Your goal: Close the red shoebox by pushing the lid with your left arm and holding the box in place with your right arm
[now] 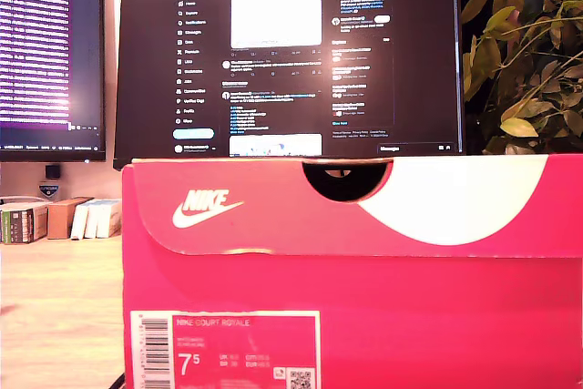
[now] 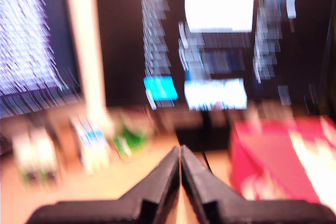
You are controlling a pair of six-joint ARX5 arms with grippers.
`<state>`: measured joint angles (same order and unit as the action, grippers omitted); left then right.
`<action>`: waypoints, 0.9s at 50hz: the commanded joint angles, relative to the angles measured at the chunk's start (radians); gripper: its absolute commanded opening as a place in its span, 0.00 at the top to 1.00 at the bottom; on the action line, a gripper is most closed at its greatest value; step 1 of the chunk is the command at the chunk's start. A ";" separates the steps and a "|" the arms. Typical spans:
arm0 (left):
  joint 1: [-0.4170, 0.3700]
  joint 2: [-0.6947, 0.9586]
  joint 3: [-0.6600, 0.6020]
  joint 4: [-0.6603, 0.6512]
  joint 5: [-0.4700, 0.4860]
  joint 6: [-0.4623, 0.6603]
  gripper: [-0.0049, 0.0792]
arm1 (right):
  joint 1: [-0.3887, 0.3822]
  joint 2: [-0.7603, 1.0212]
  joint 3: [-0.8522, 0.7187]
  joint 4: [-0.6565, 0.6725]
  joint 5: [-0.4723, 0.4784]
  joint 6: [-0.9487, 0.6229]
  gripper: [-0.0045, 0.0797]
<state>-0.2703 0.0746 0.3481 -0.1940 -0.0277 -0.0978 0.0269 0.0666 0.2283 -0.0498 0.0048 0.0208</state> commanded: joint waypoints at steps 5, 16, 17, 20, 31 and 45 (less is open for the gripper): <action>0.002 -0.029 -0.092 0.017 -0.047 -0.006 0.96 | -0.002 -0.064 -0.013 -0.027 0.046 0.006 0.96; 0.002 -0.086 -0.156 0.027 -0.106 0.029 0.96 | -0.003 -0.065 -0.014 -0.038 0.136 0.013 0.96; 0.002 -0.086 -0.156 0.027 -0.110 0.034 0.96 | -0.003 -0.065 -0.015 -0.037 0.136 0.012 0.96; 0.002 -0.086 -0.159 0.039 -0.111 0.050 0.96 | -0.002 -0.065 -0.021 -0.030 0.132 0.013 0.96; 0.002 -0.086 -0.173 0.080 -0.108 0.061 0.96 | -0.001 -0.065 -0.070 -0.036 0.109 0.026 0.96; 0.002 -0.086 -0.285 0.163 -0.119 0.108 0.96 | -0.001 -0.065 -0.158 0.080 0.107 0.055 0.96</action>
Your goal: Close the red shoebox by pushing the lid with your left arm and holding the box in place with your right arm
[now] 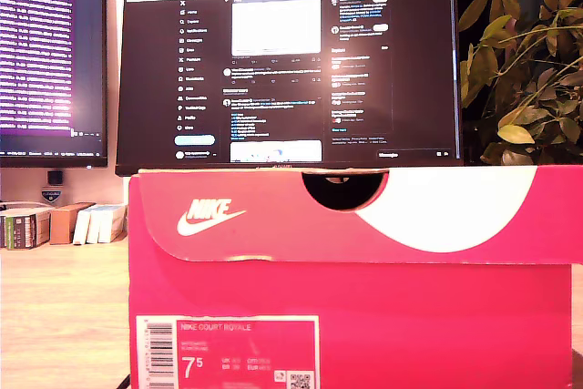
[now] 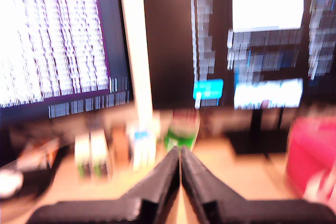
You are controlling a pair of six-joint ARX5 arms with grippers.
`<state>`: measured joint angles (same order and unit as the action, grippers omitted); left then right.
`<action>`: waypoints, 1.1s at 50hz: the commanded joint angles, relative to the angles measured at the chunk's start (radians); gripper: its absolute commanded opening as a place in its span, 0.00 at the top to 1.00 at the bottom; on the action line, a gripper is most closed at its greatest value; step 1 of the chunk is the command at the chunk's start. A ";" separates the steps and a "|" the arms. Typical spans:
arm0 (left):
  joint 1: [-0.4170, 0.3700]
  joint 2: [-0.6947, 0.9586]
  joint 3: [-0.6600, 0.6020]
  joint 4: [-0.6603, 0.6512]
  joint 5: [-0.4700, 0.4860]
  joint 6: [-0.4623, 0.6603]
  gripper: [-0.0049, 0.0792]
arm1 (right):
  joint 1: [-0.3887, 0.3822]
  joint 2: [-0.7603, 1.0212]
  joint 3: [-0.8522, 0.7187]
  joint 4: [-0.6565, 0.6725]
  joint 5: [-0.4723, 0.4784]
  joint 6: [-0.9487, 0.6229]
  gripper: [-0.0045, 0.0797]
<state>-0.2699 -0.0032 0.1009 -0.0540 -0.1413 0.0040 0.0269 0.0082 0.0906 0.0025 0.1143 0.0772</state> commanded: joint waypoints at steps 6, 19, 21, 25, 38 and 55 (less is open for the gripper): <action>0.000 -0.008 -0.086 0.064 0.005 -0.005 0.96 | -0.001 -0.006 -0.051 0.037 -0.003 -0.021 0.96; -0.002 -0.008 -0.126 0.065 0.036 -0.006 0.96 | -0.001 -0.006 -0.087 -0.028 -0.011 -0.024 0.96; -0.002 -0.008 -0.126 0.060 0.048 -0.005 0.96 | -0.001 -0.006 -0.087 -0.053 -0.011 -0.021 0.96; -0.002 -0.009 -0.126 0.043 0.058 -0.003 0.96 | -0.001 -0.006 -0.087 -0.104 -0.012 -0.010 0.96; -0.001 -0.009 -0.126 -0.151 0.062 -0.125 0.96 | -0.001 -0.006 -0.085 -0.172 -0.010 0.003 0.96; -0.021 -0.008 -0.125 -0.150 0.060 -0.125 0.96 | -0.001 -0.006 -0.085 -0.172 -0.010 0.003 0.96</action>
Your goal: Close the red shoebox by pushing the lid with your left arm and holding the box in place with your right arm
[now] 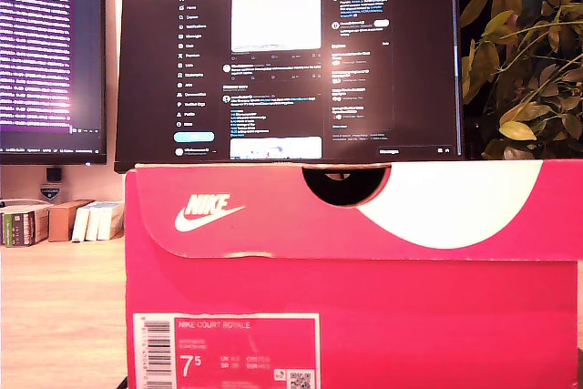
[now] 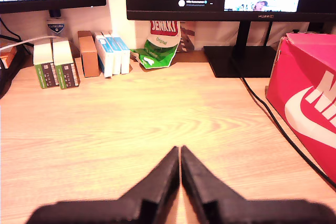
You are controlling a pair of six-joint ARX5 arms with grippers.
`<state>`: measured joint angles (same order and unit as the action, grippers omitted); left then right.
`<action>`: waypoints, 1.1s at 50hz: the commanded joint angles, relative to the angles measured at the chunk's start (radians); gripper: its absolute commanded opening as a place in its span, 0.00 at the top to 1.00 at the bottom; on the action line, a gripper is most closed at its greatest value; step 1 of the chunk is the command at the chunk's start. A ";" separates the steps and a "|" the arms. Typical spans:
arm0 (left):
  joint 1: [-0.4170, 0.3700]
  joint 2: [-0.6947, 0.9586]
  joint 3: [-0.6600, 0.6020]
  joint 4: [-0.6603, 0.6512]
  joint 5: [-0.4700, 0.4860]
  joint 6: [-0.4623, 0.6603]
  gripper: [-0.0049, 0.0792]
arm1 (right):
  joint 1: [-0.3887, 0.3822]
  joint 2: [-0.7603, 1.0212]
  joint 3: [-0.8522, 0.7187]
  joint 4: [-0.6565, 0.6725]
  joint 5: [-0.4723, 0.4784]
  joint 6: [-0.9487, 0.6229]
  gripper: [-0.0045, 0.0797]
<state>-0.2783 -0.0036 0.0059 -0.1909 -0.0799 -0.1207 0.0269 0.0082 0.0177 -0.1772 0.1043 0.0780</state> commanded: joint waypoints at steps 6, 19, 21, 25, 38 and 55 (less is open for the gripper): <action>-0.002 -0.008 -0.030 -0.014 0.013 -0.003 0.96 | -0.001 -0.006 -0.012 0.008 0.000 0.002 0.96; 0.179 -0.008 -0.030 -0.014 0.012 -0.003 0.96 | -0.010 -0.006 -0.012 0.008 0.000 0.002 0.96; 0.206 -0.008 -0.030 -0.014 0.012 -0.003 0.96 | -0.015 -0.006 -0.012 0.008 0.000 0.002 0.96; 0.246 -0.008 -0.030 -0.014 0.012 -0.003 0.96 | -0.021 -0.006 -0.012 0.008 0.000 0.002 0.96; 0.270 -0.008 -0.030 -0.014 0.012 -0.003 0.96 | -0.023 -0.006 -0.012 0.008 0.000 0.002 0.96; 0.270 -0.008 -0.030 -0.014 0.012 -0.003 0.96 | -0.023 -0.006 -0.012 0.008 0.000 0.002 0.96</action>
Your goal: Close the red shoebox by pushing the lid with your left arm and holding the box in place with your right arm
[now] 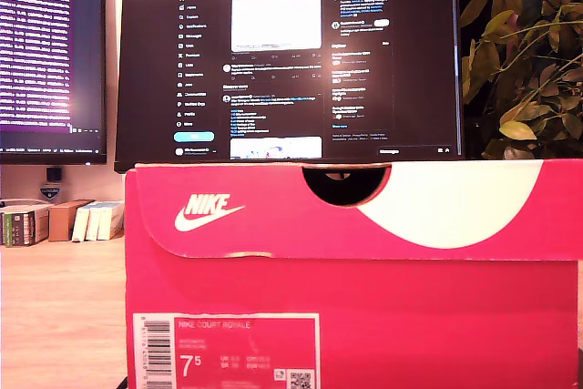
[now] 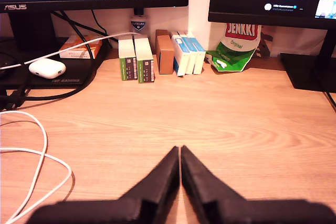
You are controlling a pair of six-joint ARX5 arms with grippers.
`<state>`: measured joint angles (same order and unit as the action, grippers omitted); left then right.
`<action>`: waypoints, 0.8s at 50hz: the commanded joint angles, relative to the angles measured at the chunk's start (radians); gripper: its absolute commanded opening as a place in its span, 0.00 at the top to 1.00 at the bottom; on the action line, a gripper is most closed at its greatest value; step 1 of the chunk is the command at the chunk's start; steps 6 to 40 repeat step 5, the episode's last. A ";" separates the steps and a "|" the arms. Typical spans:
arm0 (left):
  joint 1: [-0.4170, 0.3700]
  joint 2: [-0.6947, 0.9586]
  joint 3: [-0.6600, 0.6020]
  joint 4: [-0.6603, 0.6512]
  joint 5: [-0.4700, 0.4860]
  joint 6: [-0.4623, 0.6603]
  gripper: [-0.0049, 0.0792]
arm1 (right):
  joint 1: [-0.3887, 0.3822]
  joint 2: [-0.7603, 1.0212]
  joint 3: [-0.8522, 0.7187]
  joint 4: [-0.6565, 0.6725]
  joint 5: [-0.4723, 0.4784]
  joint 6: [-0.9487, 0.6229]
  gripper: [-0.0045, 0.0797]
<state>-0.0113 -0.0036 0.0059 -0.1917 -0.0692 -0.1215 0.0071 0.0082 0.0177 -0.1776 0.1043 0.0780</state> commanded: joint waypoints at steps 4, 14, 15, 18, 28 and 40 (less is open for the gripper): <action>0.003 -0.008 -0.030 -0.013 0.002 -0.002 0.96 | -0.003 -0.006 -0.012 0.008 0.000 0.002 0.96; 0.003 -0.008 -0.030 -0.013 0.002 -0.002 0.96 | -0.003 -0.006 -0.012 0.008 0.000 0.002 0.96; 0.003 -0.008 -0.030 -0.013 0.002 -0.002 0.96 | -0.003 -0.006 -0.012 0.008 0.000 0.002 0.96; 0.003 -0.008 -0.030 -0.013 0.002 -0.002 0.96 | -0.003 -0.006 -0.012 0.008 0.000 0.002 0.96; 0.003 -0.008 -0.030 -0.013 0.002 -0.002 0.96 | -0.003 -0.006 -0.012 0.008 0.000 0.002 0.96; 0.003 -0.008 -0.030 -0.013 0.002 -0.002 0.96 | -0.003 -0.006 -0.012 0.008 0.000 0.002 0.96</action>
